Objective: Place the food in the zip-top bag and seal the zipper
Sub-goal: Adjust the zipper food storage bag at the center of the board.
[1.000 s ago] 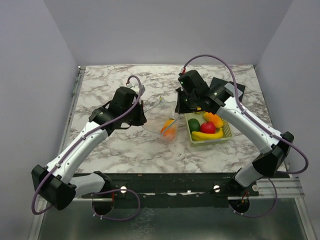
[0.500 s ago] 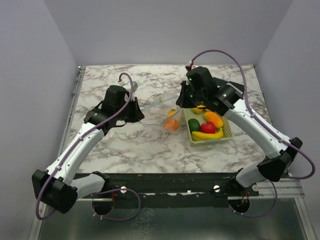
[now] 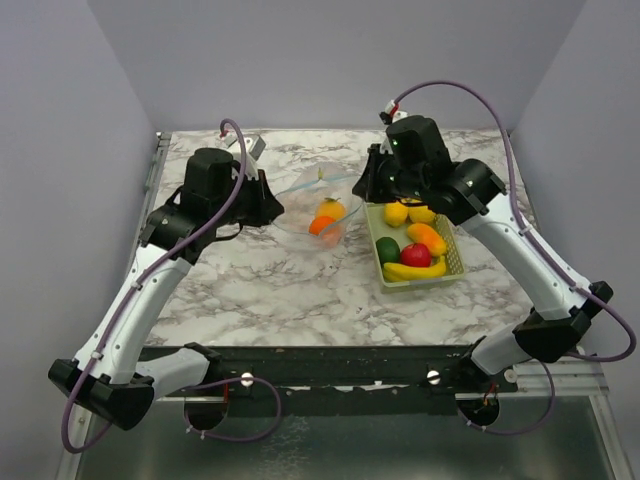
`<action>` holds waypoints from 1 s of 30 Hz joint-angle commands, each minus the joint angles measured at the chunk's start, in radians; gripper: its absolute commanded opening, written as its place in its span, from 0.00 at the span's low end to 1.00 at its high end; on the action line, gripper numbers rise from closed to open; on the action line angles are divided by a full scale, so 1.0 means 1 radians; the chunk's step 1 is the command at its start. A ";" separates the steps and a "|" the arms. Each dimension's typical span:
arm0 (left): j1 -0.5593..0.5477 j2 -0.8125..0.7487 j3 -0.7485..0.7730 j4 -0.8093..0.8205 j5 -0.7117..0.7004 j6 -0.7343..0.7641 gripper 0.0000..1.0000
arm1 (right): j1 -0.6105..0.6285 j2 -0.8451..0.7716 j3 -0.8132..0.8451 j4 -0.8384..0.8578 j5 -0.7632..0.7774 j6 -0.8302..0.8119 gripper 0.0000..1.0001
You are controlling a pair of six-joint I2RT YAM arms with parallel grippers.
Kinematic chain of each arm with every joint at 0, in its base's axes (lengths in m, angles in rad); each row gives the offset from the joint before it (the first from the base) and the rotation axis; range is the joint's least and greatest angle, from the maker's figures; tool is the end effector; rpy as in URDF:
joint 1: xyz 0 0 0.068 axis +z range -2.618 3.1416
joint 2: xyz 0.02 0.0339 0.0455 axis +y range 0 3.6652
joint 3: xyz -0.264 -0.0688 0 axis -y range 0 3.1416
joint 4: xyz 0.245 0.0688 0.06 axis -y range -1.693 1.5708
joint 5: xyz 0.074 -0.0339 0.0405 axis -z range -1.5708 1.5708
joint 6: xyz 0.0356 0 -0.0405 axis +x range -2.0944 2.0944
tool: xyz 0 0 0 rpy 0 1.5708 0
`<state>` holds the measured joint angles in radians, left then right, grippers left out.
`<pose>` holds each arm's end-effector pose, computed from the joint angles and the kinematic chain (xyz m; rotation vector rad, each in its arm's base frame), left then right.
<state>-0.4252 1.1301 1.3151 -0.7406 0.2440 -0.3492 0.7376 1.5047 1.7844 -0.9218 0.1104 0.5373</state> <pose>0.2054 -0.1025 0.3991 0.2322 2.1804 -0.7078 0.2314 0.2050 0.4367 -0.1645 2.2653 0.5760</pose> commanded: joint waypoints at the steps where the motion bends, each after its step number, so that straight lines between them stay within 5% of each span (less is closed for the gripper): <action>1: 0.007 -0.014 0.103 -0.095 0.011 0.042 0.03 | -0.008 -0.003 0.084 -0.062 -0.010 -0.026 0.01; 9: 0.007 -0.012 0.048 -0.095 -0.043 0.041 0.00 | -0.008 -0.003 -0.098 0.040 -0.042 0.011 0.01; 21: 0.008 0.065 -0.424 0.212 -0.068 -0.070 0.00 | -0.008 0.162 -0.428 0.211 -0.096 0.082 0.01; 30: 0.007 0.023 -0.247 0.153 -0.052 -0.028 0.00 | -0.008 0.096 -0.267 0.121 -0.034 0.047 0.01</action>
<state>-0.4244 1.2179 0.9173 -0.5842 0.2047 -0.4000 0.7372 1.6829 1.3987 -0.7609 0.0257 0.6033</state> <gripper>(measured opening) 0.005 0.012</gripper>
